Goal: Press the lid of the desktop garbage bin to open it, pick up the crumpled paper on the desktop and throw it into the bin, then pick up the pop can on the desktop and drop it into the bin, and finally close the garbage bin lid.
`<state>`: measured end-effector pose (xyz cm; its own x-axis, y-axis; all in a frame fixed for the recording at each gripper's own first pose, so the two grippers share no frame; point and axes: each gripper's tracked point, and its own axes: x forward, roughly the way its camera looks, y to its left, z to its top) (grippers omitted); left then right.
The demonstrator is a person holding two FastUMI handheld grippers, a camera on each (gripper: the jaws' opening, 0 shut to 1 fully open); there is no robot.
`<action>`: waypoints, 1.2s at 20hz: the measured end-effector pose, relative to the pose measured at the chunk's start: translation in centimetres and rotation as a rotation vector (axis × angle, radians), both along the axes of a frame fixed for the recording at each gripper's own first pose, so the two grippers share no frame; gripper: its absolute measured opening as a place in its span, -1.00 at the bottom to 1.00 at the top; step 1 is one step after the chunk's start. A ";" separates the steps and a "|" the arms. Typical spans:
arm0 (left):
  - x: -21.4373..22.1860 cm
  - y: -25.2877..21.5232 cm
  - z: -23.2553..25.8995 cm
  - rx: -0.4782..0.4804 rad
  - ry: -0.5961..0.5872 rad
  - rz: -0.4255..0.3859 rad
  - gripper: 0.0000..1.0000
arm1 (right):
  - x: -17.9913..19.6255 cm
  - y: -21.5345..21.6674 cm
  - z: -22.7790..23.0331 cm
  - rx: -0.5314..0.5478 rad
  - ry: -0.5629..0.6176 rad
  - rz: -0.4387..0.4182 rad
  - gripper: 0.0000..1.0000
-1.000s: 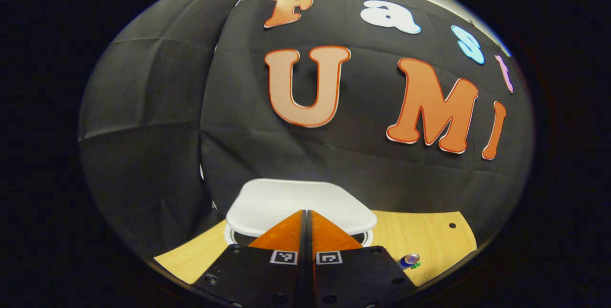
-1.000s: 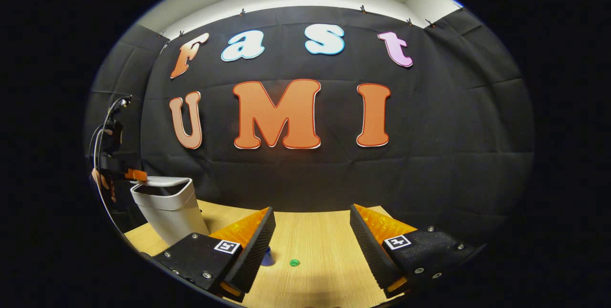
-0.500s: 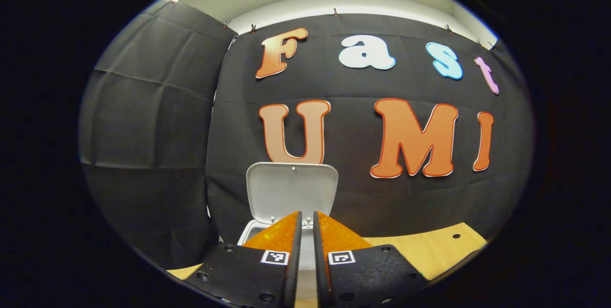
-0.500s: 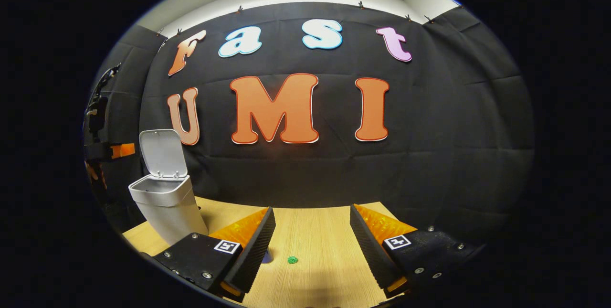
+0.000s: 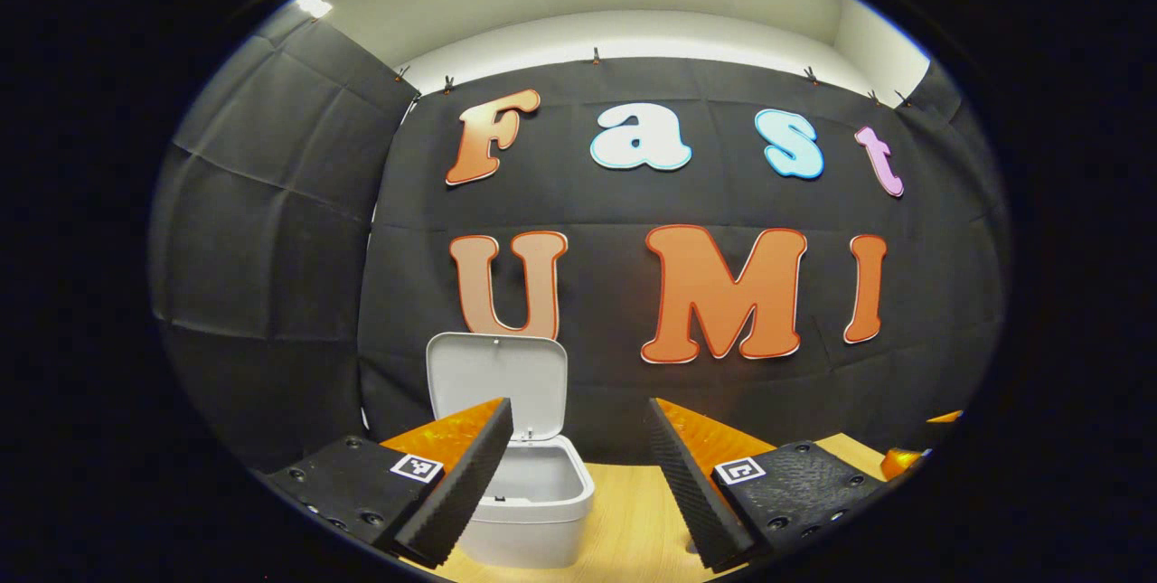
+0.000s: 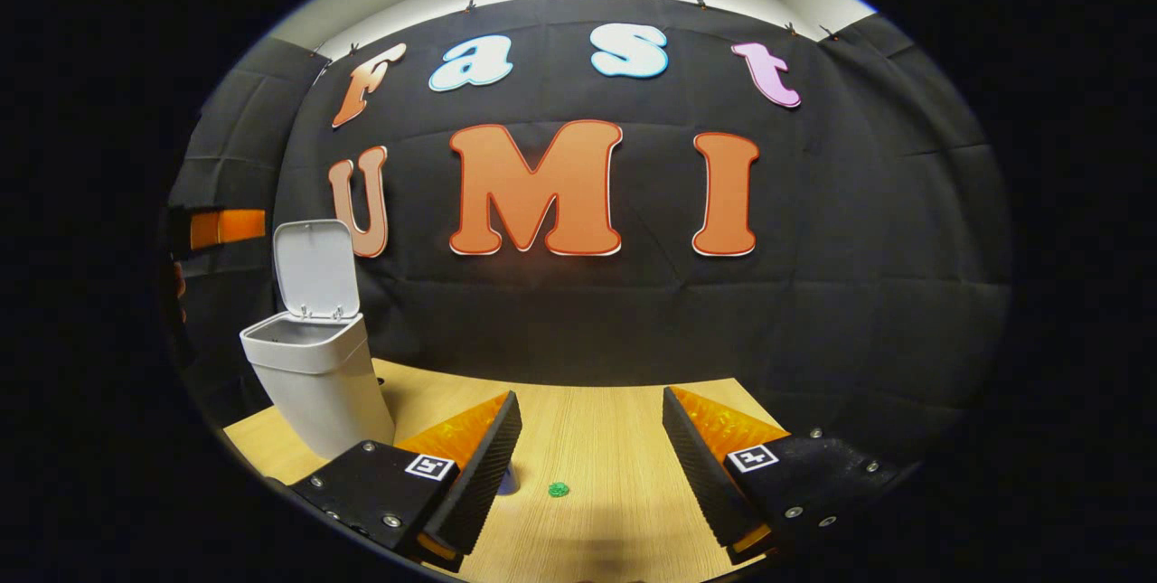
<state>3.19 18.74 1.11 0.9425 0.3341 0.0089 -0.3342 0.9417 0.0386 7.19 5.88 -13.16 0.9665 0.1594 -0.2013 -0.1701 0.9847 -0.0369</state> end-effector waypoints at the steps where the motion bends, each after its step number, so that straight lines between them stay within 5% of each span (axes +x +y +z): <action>1: -0.3 -0.5 0.1 -0.003 -0.004 -0.006 0.86 | 0.2 0.1 -0.6 -0.004 0.008 0.004 0.87; 15: -4.6 -6.8 1.0 -0.023 0.010 -0.023 0.84 | 2.9 2.0 -11.3 -0.041 0.158 0.118 0.88; 24: -7.1 -9.2 2.0 0.044 0.077 -0.009 0.84 | 5.5 3.2 -20.5 -0.101 0.294 0.157 0.89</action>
<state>-3.88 9.57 3.11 0.9441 0.3261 -0.0495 -0.3197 0.9416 0.1058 12.69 9.08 -33.64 0.8300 0.2669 -0.4897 -0.3374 0.9394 -0.0599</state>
